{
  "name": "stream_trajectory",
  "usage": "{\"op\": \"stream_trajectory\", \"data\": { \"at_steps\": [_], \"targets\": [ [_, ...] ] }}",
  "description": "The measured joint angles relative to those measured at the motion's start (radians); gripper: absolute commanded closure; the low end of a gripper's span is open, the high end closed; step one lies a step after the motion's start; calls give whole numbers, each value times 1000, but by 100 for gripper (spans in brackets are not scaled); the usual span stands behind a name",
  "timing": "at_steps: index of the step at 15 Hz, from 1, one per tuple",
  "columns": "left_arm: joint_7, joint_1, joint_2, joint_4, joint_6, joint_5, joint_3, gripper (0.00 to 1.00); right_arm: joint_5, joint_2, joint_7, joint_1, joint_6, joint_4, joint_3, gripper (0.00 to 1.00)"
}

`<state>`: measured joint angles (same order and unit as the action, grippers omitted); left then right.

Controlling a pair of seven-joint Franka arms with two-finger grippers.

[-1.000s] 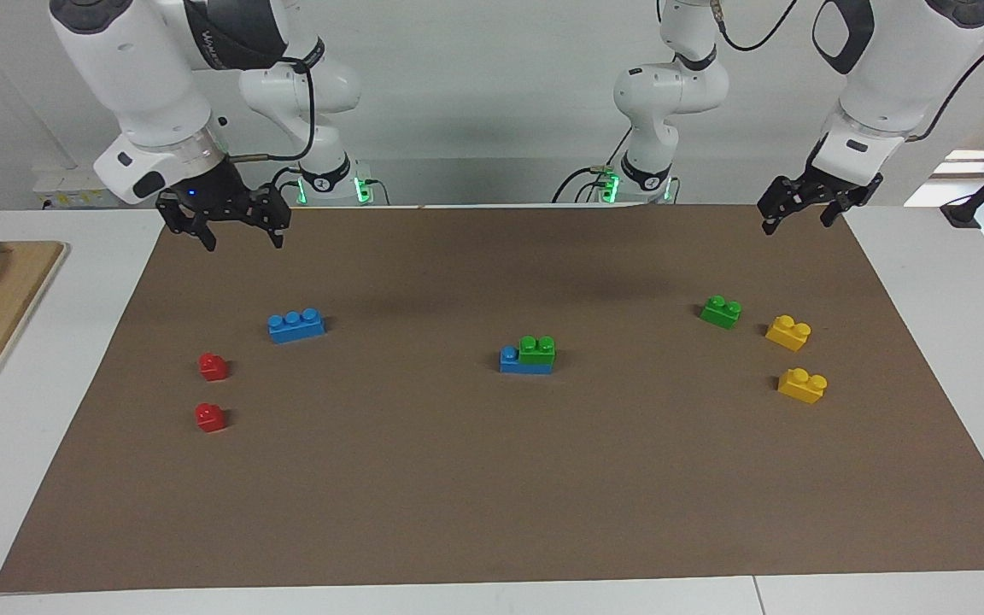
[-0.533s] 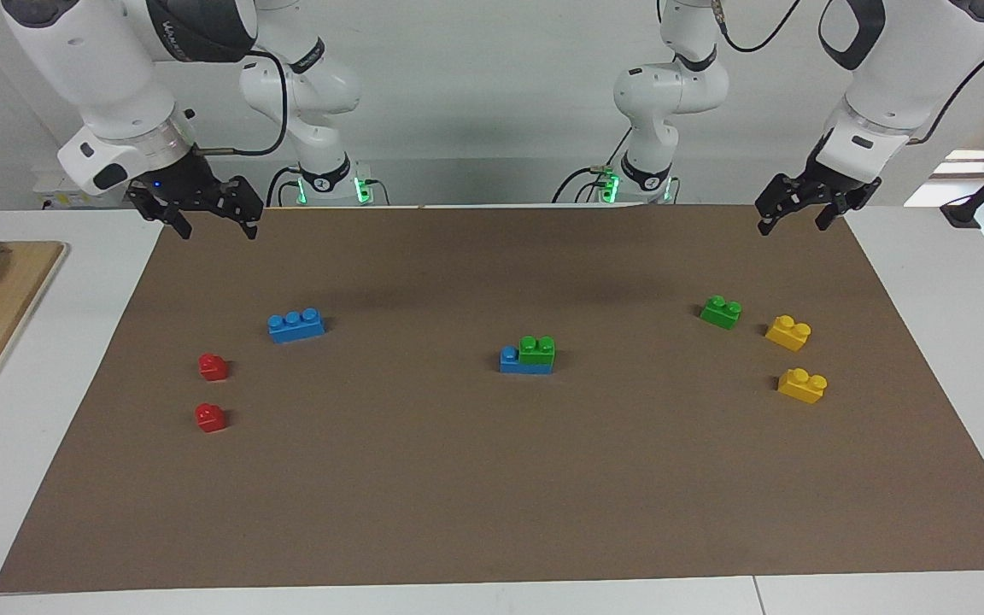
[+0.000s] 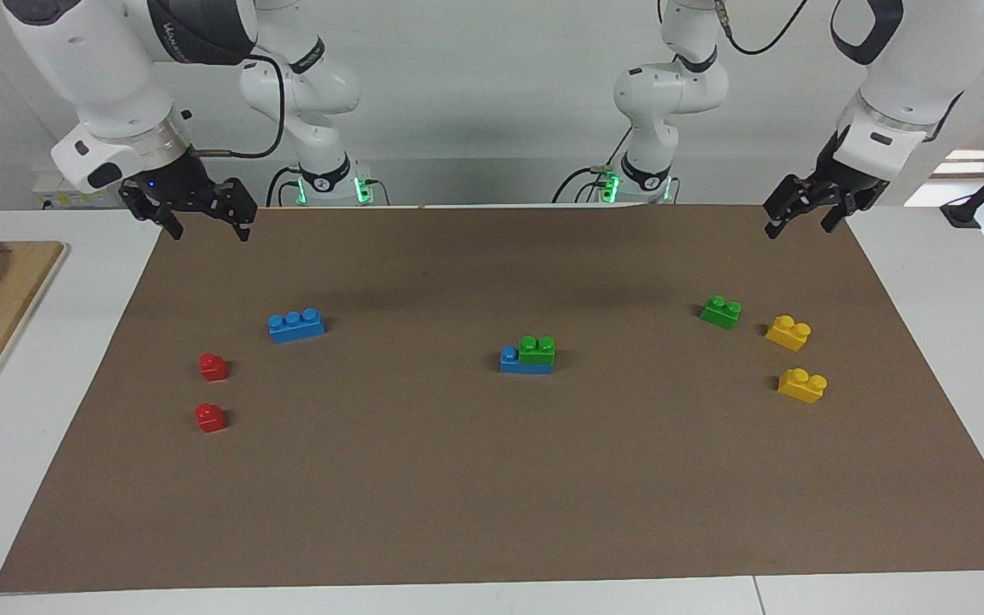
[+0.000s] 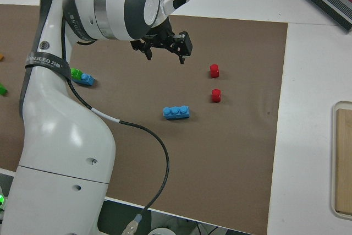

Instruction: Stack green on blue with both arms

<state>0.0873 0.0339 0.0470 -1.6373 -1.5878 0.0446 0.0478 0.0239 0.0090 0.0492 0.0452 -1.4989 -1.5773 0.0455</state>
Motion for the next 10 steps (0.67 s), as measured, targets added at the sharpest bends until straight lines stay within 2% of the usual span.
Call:
{"op": "stream_trajectory", "data": {
  "at_steps": [10],
  "targets": [
    [0,-1,0,0,6,-23,4,0,0,0,0,0,-2,1,0,0]
  ]
}}
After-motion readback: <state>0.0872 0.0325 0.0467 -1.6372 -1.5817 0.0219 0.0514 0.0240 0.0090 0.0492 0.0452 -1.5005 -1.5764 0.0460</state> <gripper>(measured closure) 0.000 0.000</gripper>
